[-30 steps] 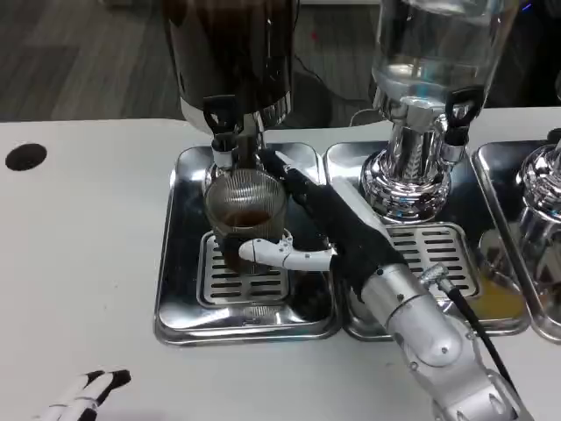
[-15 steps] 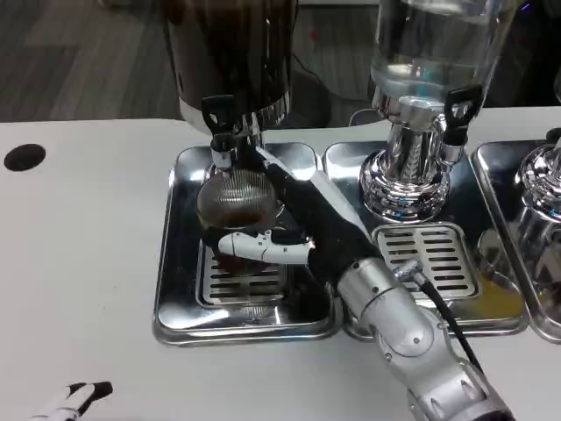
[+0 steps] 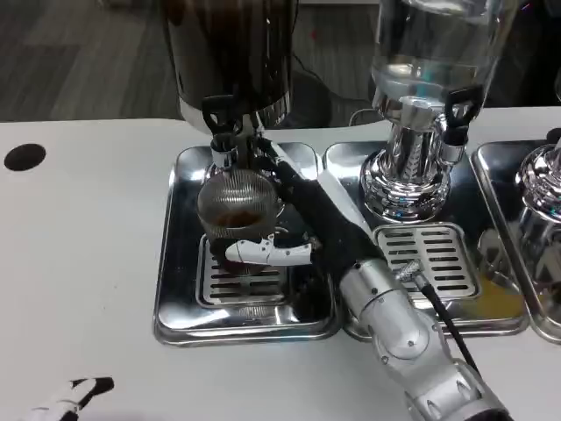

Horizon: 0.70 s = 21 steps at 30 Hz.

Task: Grasp the cup under the faucet to collect the drink, then remove the cup.

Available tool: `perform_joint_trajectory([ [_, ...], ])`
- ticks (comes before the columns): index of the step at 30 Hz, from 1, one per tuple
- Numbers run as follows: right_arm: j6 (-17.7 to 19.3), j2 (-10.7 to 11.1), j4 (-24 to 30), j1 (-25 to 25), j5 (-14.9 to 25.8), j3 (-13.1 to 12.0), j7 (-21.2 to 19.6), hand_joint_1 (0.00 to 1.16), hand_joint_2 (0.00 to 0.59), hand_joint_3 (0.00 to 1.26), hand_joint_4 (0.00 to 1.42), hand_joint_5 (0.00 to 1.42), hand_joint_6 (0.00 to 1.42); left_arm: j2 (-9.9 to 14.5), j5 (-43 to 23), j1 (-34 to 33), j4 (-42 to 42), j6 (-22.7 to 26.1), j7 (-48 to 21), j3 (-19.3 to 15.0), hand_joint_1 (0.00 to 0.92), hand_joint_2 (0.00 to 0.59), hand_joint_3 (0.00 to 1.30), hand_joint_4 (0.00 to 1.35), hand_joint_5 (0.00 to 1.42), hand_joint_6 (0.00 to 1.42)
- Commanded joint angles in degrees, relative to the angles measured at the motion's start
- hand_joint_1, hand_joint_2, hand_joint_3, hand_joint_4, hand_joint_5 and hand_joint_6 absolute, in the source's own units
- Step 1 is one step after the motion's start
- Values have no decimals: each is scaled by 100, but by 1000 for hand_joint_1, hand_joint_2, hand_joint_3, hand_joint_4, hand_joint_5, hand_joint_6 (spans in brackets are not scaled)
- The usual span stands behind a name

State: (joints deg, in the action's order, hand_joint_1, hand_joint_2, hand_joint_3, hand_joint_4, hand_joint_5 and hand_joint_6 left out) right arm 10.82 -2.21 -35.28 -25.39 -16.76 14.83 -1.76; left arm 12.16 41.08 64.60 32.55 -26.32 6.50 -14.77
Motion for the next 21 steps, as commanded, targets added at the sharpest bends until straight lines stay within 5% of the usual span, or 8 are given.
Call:
perform_joint_trajectory([
  [1,92,-63,-66,-29,-39,12,-164,881,65,79,142,201,129,-20,19,44,53,24,-76,-19,0,46,228,163,256,417],
  [21,81,-75,-30,137,-97,47,-246,878,68,236,230,264,156,-54,-70,281,152,-97,-41,-156,0,53,268,186,269,417],
])
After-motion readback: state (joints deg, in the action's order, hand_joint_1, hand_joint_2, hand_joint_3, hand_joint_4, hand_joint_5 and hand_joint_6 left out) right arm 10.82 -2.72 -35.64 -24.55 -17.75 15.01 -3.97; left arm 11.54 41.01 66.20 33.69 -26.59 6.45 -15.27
